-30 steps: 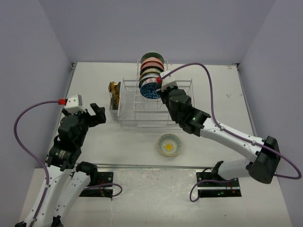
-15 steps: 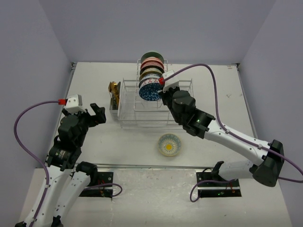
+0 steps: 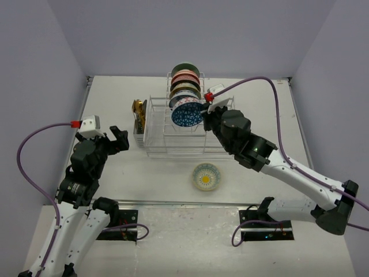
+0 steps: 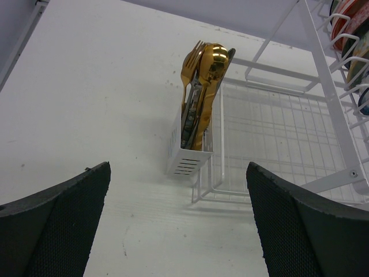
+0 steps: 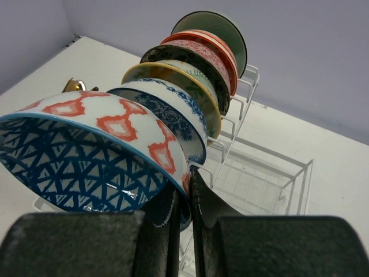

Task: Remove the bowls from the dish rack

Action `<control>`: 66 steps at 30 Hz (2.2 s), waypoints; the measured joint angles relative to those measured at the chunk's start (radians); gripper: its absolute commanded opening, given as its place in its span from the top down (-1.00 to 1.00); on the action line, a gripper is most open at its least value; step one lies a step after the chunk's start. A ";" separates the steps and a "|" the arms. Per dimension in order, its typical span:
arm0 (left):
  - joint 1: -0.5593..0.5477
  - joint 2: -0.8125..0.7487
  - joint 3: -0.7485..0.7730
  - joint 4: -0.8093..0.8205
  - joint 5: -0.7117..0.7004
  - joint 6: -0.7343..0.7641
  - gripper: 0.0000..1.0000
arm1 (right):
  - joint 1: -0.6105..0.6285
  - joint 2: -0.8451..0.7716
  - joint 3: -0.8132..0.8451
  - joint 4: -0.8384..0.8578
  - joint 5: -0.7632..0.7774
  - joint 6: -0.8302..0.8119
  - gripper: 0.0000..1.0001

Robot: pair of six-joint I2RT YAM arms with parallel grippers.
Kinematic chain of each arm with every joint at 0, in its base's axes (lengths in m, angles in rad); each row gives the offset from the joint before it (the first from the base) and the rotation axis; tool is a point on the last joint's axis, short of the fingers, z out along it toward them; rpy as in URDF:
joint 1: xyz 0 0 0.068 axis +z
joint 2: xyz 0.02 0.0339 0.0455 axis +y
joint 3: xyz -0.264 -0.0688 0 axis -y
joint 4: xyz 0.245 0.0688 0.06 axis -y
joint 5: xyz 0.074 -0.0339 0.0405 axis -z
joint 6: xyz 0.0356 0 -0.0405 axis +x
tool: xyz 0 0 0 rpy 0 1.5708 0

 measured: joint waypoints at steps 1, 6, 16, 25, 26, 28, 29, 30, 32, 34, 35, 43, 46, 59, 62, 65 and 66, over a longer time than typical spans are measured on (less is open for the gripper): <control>0.000 0.000 0.000 0.000 0.000 0.000 -1.00 | 0.000 -0.011 0.006 -0.015 -0.013 0.014 1.00; 0.000 0.000 0.000 0.001 0.000 0.000 -1.00 | 0.000 -0.060 0.055 -0.121 -0.068 0.086 1.00; 0.000 -0.006 0.000 0.003 0.000 0.000 -1.00 | -0.006 -0.138 0.113 -0.451 -0.210 0.275 1.00; 0.000 -0.008 0.000 0.003 0.000 0.000 -1.00 | -0.082 -0.290 -0.039 -0.657 -0.446 0.392 1.00; 0.000 -0.008 0.000 0.003 0.000 0.000 -1.00 | -0.101 -0.297 -0.077 -0.664 -0.472 0.404 1.00; 0.000 -0.010 0.000 0.003 0.000 0.000 -1.00 | -0.126 -0.299 -0.140 -0.698 -0.502 0.423 1.00; 0.000 -0.010 0.000 0.004 0.000 0.000 -1.00 | -0.132 -0.290 -0.168 -0.708 -0.512 0.432 1.00; 0.000 -0.010 0.000 0.004 0.000 0.000 -1.00 | -0.136 -0.277 -0.191 -0.721 -0.515 0.439 1.00; 0.000 -0.010 0.000 0.004 0.000 0.000 -1.00 | -0.143 -0.248 -0.227 -0.745 -0.520 0.453 1.00; 0.000 -0.010 0.000 0.004 0.000 0.000 -1.00 | -0.154 -0.219 -0.242 -0.760 -0.520 0.463 1.00; 0.000 -0.010 0.000 0.004 0.000 0.000 -1.00 | -0.162 -0.201 -0.242 -0.762 -0.519 0.466 1.00; 0.000 -0.010 0.000 0.004 0.000 0.000 -1.00 | -0.193 -0.012 -0.242 -0.740 -0.515 0.473 1.00; 0.000 -0.011 0.000 0.004 0.000 0.000 -1.00 | -0.196 0.043 -0.242 -0.734 -0.519 0.472 1.00; 0.000 -0.023 0.000 0.004 0.008 0.000 -1.00 | -0.223 0.150 -0.254 -0.700 -0.565 0.461 1.00; 0.000 -0.023 0.000 0.004 0.011 0.000 -1.00 | -0.223 0.150 -0.263 -0.699 -0.569 0.461 1.00; 0.000 -0.023 0.000 0.004 0.014 0.000 -1.00 | -0.224 0.150 -0.274 -0.694 -0.580 0.461 0.98; 0.000 -0.023 0.000 0.004 0.016 0.000 -1.00 | -0.224 0.150 -0.279 -0.693 -0.588 0.461 0.96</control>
